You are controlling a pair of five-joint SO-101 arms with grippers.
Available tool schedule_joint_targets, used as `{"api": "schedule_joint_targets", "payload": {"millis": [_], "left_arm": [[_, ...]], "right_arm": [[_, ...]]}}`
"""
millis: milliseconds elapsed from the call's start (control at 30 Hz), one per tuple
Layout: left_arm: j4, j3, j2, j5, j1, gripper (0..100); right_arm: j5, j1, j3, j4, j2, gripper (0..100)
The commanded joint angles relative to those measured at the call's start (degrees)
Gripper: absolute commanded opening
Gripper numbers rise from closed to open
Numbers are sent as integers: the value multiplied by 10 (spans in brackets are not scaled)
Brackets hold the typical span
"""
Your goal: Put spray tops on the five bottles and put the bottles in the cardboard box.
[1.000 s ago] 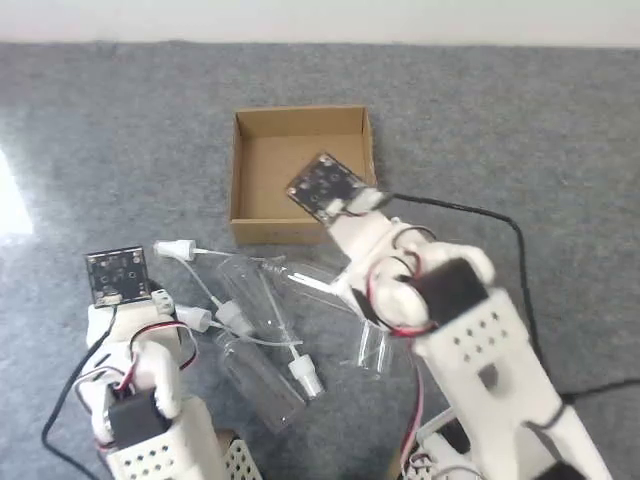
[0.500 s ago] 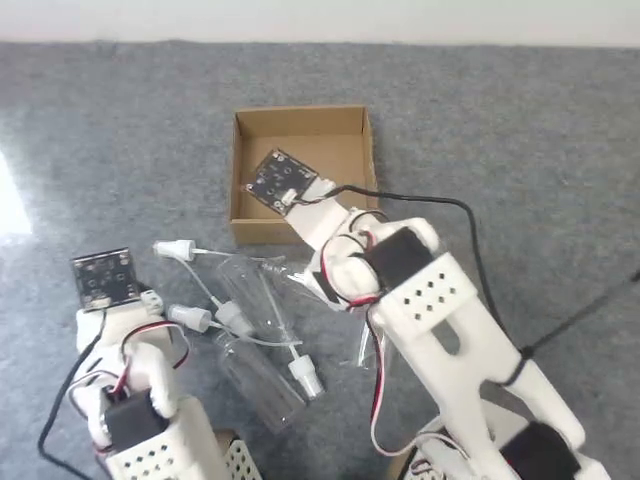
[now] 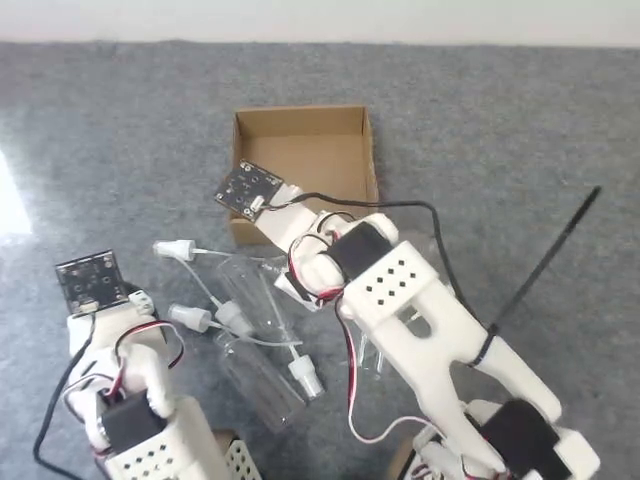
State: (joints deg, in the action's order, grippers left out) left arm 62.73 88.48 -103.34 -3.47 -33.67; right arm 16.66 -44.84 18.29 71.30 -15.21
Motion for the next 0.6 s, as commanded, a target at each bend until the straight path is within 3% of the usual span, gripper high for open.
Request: {"api": "schedule_joint_targets", "payload": {"millis": [0,233,400,567], "left_arm": [[-17,-18,-10,10,0,13],[-17,-18,-10,10,0,13],[-17,-18,-10,10,0,13],[-17,-18,-10,10,1,13]], "right_arm": [[2,-8,-36,-17,14,162],[25,-19,-39,-48,79,165],[25,-20,-39,-52,102,251],[48,-20,-38,-53,108,236]]}}
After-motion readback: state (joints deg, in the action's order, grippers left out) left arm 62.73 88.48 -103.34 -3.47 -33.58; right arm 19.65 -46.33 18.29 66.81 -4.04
